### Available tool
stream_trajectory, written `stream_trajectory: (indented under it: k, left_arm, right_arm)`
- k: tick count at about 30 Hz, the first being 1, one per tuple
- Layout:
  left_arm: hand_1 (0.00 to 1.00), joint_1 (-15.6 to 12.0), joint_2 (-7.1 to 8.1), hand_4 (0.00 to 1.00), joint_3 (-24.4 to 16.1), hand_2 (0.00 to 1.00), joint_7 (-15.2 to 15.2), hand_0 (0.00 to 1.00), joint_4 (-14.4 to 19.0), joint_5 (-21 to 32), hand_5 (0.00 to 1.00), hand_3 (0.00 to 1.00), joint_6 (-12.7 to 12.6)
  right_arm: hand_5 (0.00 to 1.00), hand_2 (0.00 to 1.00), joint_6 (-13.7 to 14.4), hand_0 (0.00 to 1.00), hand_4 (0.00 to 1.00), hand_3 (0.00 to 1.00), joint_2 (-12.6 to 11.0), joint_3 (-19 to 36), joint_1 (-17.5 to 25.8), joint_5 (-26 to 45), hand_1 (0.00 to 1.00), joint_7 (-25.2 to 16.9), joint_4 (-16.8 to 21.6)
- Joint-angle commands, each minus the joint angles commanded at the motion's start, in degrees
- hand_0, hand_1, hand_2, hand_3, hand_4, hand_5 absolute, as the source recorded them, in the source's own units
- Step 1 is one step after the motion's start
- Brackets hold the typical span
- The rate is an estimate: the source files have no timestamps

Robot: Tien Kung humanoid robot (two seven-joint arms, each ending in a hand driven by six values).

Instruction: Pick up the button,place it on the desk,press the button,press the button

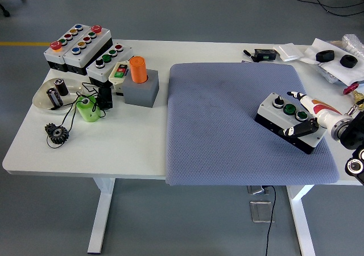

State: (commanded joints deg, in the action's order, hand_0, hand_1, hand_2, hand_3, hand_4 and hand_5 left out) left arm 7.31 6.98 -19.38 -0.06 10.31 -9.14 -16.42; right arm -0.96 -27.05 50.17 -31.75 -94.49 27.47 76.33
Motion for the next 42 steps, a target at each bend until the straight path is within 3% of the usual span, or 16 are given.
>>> stream_trajectory:
  k: [9, 10, 21, 22, 27, 28, 33, 34, 39, 40, 42]
  left_arm:
    - [0.706, 0.27, 0.13, 0.327, -0.31, 0.702, -0.12, 0.649, 0.00, 0.40, 0.998, 0.504, -0.14]
    - [0.707, 0.30, 0.13, 0.325, -0.27, 0.702, -0.13, 0.650, 0.00, 0.50, 0.998, 0.501, -0.16]
    - [0.707, 0.26, 0.07, 0.324, -0.12, 0.702, -0.16, 0.650, 0.00, 0.85, 0.998, 0.501, -0.22]
    - [0.707, 0.27, 0.08, 0.326, 0.09, 0.703, -0.20, 0.650, 0.00, 1.05, 0.998, 0.499, -0.21]
    - [0.707, 0.30, 0.09, 0.326, 0.24, 0.703, -0.21, 0.650, 0.00, 1.27, 0.998, 0.499, -0.22]
    - [0.708, 0.30, 0.10, 0.327, 0.29, 0.703, -0.23, 0.650, 0.00, 1.37, 0.998, 0.496, -0.21]
    - [0.708, 0.30, 0.07, 0.327, 0.22, 0.703, -0.20, 0.650, 0.00, 1.39, 0.998, 0.496, -0.23]
    - [0.708, 0.29, 0.07, 0.327, 0.22, 0.702, -0.20, 0.650, 0.00, 1.39, 0.998, 0.495, -0.23]
    - [0.708, 0.27, 0.08, 0.327, 0.12, 0.702, -0.24, 0.650, 0.00, 1.46, 0.998, 0.495, -0.21]
    - [0.708, 0.27, 0.10, 0.327, 0.16, 0.702, -0.25, 0.650, 0.00, 1.51, 0.998, 0.495, -0.19]
    - [0.708, 0.27, 0.11, 0.327, 0.11, 0.702, -0.27, 0.650, 0.00, 1.48, 0.998, 0.495, -0.19]
  right_arm:
    - [0.155, 0.998, 0.31, 0.993, 0.909, 0.998, 5.08, -1.52, -3.93, -8.06, 0.975, 1.92, -6.97]
    - [0.144, 0.998, -0.05, 0.938, 0.903, 0.998, 5.51, -1.74, -4.38, -9.30, 0.939, 2.33, -7.85]
    - [0.142, 0.967, -3.66, 0.925, 0.902, 0.996, 8.05, -3.23, -6.92, -13.47, 0.900, 4.85, -12.62]
    - [0.140, 0.826, -3.71, 0.790, 0.896, 0.926, 8.24, -3.40, -7.13, -13.92, 0.758, 5.11, -13.15]
    - [0.140, 0.826, -4.30, 0.790, 0.896, 0.926, 8.72, -3.40, -7.47, -15.18, 0.758, 6.14, -14.80]
    - [0.136, 0.545, -4.36, 0.508, 0.895, 0.824, 8.71, -3.49, -7.52, -15.61, 0.479, 6.44, -15.05]
    - [0.136, 0.545, -4.48, 0.508, 0.895, 0.824, 8.50, -4.17, -7.69, -18.57, 0.479, 7.25, -15.47]
    - [0.123, 0.379, -4.50, 0.355, 0.879, 0.571, 8.44, -4.29, -7.70, -18.97, 0.291, 7.34, -15.47]
    - [0.123, 0.379, -3.92, 0.355, 0.879, 0.571, 7.69, -5.72, -7.95, -19.65, 0.291, 7.39, -15.37]
    - [0.076, 0.260, -3.31, 0.226, 0.808, 0.378, 7.46, -6.22, -8.05, -19.60, 0.142, 7.16, -15.34]
    - [0.076, 0.260, -0.97, 0.226, 0.808, 0.378, 6.92, -7.39, -8.22, -19.74, 0.142, 6.25, -15.19]
